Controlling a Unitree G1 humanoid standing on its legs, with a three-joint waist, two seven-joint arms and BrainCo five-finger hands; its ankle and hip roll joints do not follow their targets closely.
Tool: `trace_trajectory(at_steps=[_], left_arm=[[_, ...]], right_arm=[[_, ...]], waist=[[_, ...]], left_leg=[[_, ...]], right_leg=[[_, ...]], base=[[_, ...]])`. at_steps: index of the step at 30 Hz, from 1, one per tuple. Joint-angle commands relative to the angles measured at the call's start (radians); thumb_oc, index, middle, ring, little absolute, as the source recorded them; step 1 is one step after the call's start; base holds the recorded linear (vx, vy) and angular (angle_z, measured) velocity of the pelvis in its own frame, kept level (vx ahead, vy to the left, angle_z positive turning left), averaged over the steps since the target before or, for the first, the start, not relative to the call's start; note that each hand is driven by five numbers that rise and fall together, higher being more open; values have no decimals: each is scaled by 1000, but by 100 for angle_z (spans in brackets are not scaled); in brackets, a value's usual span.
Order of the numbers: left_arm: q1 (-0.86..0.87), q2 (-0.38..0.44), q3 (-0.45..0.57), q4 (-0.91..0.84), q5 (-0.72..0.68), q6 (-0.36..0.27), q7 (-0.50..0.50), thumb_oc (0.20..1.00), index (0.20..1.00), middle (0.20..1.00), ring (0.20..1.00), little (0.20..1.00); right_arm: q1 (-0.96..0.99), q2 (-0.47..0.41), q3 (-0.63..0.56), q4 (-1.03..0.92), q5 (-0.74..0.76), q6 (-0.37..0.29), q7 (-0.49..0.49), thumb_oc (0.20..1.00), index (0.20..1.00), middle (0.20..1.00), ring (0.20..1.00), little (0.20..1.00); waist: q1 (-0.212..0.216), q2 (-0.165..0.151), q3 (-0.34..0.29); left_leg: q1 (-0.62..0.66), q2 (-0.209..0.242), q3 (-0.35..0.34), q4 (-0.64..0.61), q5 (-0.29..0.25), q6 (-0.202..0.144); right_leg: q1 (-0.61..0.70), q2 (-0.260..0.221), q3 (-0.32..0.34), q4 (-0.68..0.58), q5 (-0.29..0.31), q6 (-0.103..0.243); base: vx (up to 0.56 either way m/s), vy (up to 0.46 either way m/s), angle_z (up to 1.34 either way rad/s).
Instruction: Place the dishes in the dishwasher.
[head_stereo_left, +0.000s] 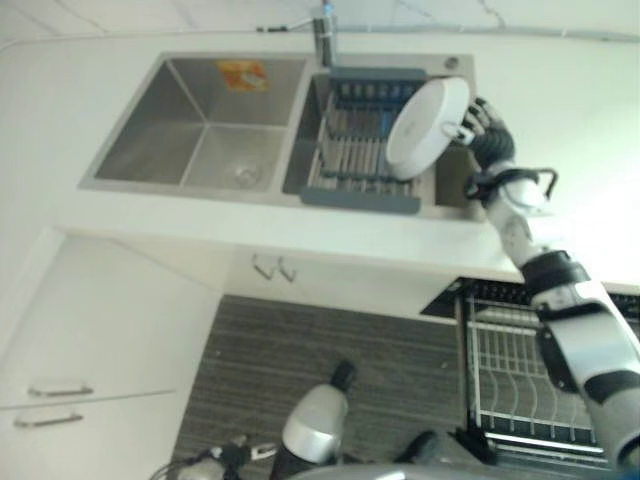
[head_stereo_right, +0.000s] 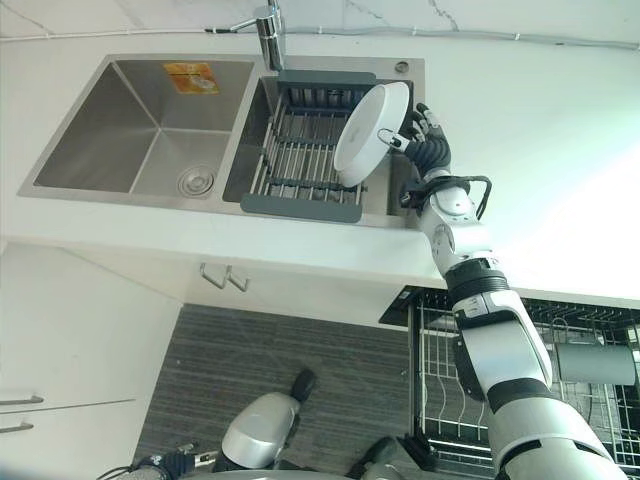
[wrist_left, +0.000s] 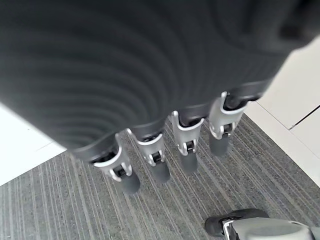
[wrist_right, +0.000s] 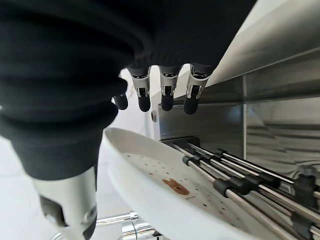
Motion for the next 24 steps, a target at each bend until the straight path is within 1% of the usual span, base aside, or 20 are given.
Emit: trace_trajectory(at_steps=[1, 5, 10, 24], left_arm=[[33, 34, -66, 13, -4, 3, -3, 1000, 1000, 1000, 1000, 1000], [29, 35, -61, 20, -8, 7, -6, 1000, 1000, 1000, 1000, 1000], [24, 36, -59, 29, -5, 2, 1, 1000, 1000, 1000, 1000, 1000], [6, 36, -61, 12, -15, 18, 6, 1000, 1000, 1000, 1000, 1000]], right_arm=[[-84, -49, 50, -33, -4, -66, 5, 1000, 1000, 1000, 1000, 1000], [-88, -43, 49, -28, -4, -57, 2, 1000, 1000, 1000, 1000, 1000], [-94, -50, 57, -11, -29, -67, 3, 1000, 1000, 1000, 1000, 1000], [-100, -21, 39, -2, 46, -70, -18, 1000, 1000, 1000, 1000, 1000]], waist=[[28, 18, -50], [31, 15, -49], [35, 14, -43], [37, 23, -21]], left_leg=[[9, 13, 3, -132, 34, 12], [7, 14, 3, -130, 35, 11], [-2, 15, 4, -120, 34, 10], [-25, 9, 5, -107, 34, 18]], right_leg=[[-15, -41, 44, 192, -142, 9], [-12, -41, 43, 192, -142, 9], [-13, -45, 37, 199, -142, 9], [-34, -61, 43, 222, -140, 8]], base=[[0, 0, 0], [0, 0, 0], [0, 0, 0], [-2, 3, 3]])
